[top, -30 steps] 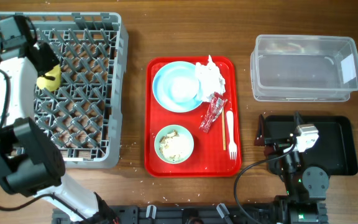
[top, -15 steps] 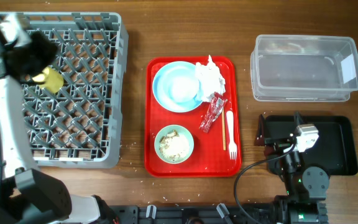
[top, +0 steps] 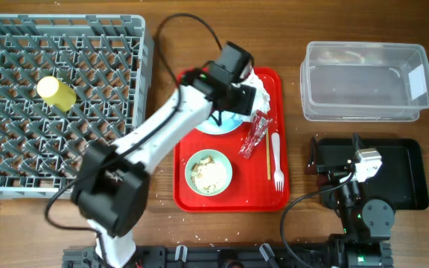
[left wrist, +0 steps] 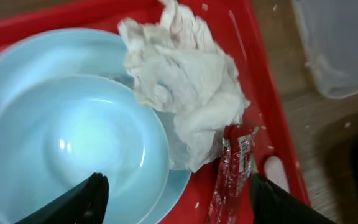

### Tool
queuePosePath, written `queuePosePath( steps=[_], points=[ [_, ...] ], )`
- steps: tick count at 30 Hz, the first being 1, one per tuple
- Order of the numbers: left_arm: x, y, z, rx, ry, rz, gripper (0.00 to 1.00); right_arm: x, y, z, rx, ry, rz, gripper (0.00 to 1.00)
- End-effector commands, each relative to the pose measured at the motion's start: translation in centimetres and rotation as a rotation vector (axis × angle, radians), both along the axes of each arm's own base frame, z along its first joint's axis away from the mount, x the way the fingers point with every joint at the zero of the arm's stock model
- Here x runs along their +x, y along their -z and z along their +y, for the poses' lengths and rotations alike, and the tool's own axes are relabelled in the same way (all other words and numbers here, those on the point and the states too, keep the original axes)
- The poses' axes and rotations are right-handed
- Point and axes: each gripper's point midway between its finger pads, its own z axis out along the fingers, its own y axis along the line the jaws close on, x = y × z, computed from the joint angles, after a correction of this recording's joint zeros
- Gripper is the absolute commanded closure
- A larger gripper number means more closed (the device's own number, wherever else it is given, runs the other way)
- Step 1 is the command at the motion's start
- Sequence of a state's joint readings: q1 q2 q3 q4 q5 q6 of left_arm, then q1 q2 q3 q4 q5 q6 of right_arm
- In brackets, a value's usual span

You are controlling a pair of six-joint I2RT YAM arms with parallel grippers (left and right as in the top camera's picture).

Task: Sort waste into correct bins and load items into the dishwasher rack
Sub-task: 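Reach the left gripper back to the light-blue plate on the tray, then grasp the light-blue bowl and lift it over the rack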

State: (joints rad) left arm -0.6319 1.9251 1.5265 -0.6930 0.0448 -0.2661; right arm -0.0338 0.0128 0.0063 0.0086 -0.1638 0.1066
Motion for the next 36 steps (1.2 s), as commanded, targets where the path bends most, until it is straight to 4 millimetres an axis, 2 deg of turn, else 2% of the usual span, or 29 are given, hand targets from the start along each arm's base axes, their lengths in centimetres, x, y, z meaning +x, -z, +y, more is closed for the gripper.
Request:
queuePosePath(
  steps=[1,3,4,5,13,15,19,23,25,31,36],
  points=[
    [0.1,3.6,0.5,0.087,0.012,0.028,0.35,0.0,-0.2,0.0,-0.01,0.003,-0.012,0.0],
    [-0.1,5.1,0.6,0.106,0.012,0.057,0.35,0.0,-0.2,0.0,-0.011,0.003,-0.012,0.0],
    [-0.1,5.4,0.5,0.107,0.011,0.065,0.39,0.0,-0.2,0.0,-0.01,0.003,-0.012,0.0],
    [-0.1,5.6,0.6,0.11,0.011,0.068,0.43,0.0,-0.2,0.0,-0.01,0.003,-0.012,0.0],
    [-0.1,6.9,0.9,0.136,0.005,0.085,0.5,0.0,-0.2,0.0,-0.01,0.003,-0.012,0.01],
    [-0.2,7.0,1.2,0.146,0.002,0.088,0.67,0.0,-0.2,0.0,-0.01,0.003,-0.012,0.0],
    [-0.4,7.1,1.4,0.155,0.001,0.095,0.95,0.0,-0.2,0.0,-0.01,0.003,-0.012,0.0],
    [-0.9,6.9,1.4,0.151,0.008,0.118,0.96,0.0,-0.2,0.0,-0.01,0.003,-0.012,0.0],
    [-1.3,5.7,0.7,0.105,0.023,0.125,0.96,0.0,-0.2,0.0,-0.01,0.003,-0.012,0.0],
    [-0.5,-4.4,1.2,-0.1,-0.084,0.012,0.96,0.0,-0.2,0.0,-0.01,0.003,-0.012,0.0],
    [-0.5,-9.2,2.6,-0.34,-0.069,0.069,0.96,0.0,-0.2,0.0,-0.01,0.003,-0.012,0.0]
  ],
)
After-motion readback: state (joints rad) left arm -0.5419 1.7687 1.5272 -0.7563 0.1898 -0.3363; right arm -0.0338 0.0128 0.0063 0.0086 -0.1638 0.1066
